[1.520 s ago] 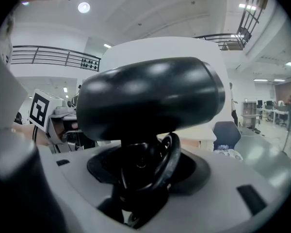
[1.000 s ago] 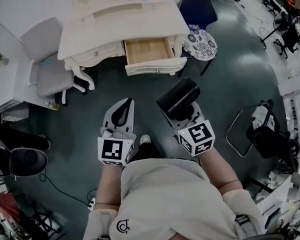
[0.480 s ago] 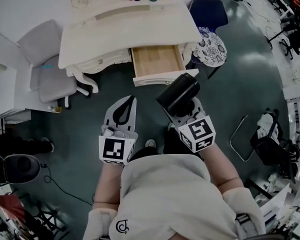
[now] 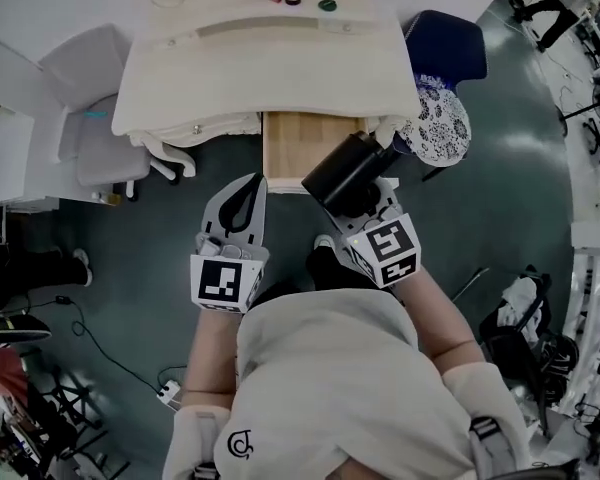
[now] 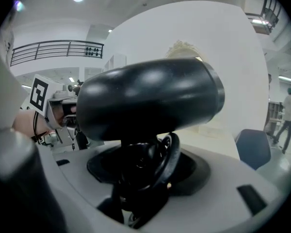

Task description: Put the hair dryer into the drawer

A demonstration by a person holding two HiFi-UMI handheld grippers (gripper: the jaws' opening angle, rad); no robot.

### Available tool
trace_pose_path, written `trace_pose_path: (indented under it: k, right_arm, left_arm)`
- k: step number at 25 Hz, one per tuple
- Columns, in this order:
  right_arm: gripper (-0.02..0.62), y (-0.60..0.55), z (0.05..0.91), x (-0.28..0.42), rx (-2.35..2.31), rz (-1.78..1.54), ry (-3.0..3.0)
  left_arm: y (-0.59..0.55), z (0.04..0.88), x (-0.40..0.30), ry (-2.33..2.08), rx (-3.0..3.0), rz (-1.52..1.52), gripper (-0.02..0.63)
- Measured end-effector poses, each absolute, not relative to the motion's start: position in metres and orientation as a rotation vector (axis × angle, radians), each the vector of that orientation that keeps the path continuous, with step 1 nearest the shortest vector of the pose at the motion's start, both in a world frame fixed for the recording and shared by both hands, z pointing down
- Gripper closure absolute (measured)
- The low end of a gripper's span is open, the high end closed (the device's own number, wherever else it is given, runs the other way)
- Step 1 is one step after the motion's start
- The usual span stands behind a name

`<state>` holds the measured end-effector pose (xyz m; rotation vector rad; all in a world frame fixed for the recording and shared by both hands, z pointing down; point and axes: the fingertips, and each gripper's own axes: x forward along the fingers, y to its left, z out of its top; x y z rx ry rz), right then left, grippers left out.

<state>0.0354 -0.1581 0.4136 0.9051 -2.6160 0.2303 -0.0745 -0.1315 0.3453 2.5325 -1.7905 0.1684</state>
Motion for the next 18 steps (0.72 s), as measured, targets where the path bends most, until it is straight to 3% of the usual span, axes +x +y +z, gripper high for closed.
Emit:
trace_pose_path:
  k: [8,18]
  right_arm:
    - [0.344,-0.224,0.434,0.030,0.695,0.180,-2.655]
    - [0.344,-0.259,0.549,-0.019,0.355,0.093,-2.441]
  left_arm:
    - [-0.191,0.363,-0.071,-1.897,2.436,0.111,0.592]
    - [-0.234,0.407,-0.104,-1.846,2.439,0.051,0.592]
